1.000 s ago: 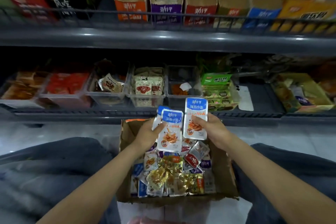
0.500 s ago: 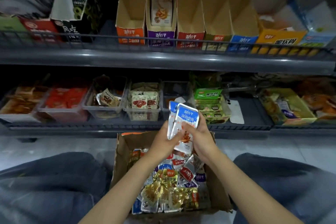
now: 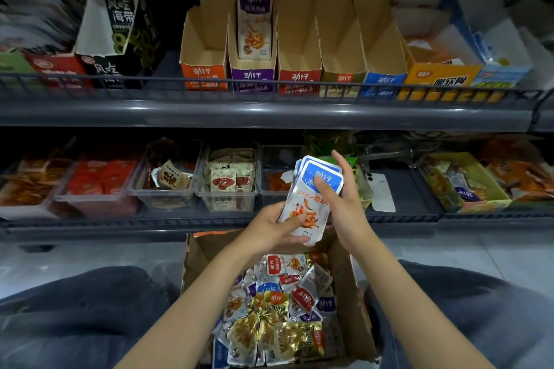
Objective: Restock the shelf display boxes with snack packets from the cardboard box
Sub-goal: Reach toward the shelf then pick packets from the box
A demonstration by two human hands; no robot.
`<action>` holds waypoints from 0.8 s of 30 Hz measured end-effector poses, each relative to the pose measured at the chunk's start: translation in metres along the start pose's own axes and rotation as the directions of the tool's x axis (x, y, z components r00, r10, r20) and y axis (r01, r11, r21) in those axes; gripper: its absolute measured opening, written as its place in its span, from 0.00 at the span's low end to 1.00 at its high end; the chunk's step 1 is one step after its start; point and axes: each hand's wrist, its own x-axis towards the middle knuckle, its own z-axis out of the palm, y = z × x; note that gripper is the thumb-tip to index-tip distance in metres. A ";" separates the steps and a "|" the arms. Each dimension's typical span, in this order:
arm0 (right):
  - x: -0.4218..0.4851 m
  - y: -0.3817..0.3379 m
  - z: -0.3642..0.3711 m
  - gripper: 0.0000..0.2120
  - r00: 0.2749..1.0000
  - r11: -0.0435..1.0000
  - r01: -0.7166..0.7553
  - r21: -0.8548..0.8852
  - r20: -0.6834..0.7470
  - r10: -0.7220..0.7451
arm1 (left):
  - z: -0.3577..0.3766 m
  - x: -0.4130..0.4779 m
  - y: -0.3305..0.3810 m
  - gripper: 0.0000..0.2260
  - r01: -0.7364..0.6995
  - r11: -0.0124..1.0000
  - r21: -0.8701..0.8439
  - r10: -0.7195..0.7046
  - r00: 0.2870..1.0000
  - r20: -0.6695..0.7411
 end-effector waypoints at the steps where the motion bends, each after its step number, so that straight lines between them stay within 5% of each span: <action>1: 0.001 -0.004 -0.003 0.20 1.000 1.000 0.007 -0.023 0.015 -0.007 | 0.000 0.001 0.003 0.09 -0.002 1.000 0.002 0.002 1.000 0.008; 6: 0.001 -0.009 -0.010 0.11 1.000 0.998 0.003 -0.055 0.011 -0.002 | 0.010 0.002 0.015 0.12 -0.051 0.998 0.042 0.051 0.999 -0.006; 15: 0.013 -0.050 -0.022 0.17 0.996 0.996 0.066 -0.057 -0.053 -0.069 | 0.033 0.006 0.061 0.12 -0.091 0.985 0.147 0.092 0.996 -0.004; 24: 0.043 -0.103 -0.001 0.12 0.944 0.987 0.164 -0.004 -0.290 -0.158 | 0.054 0.018 0.120 0.08 -0.249 0.953 0.171 0.257 0.966 -0.021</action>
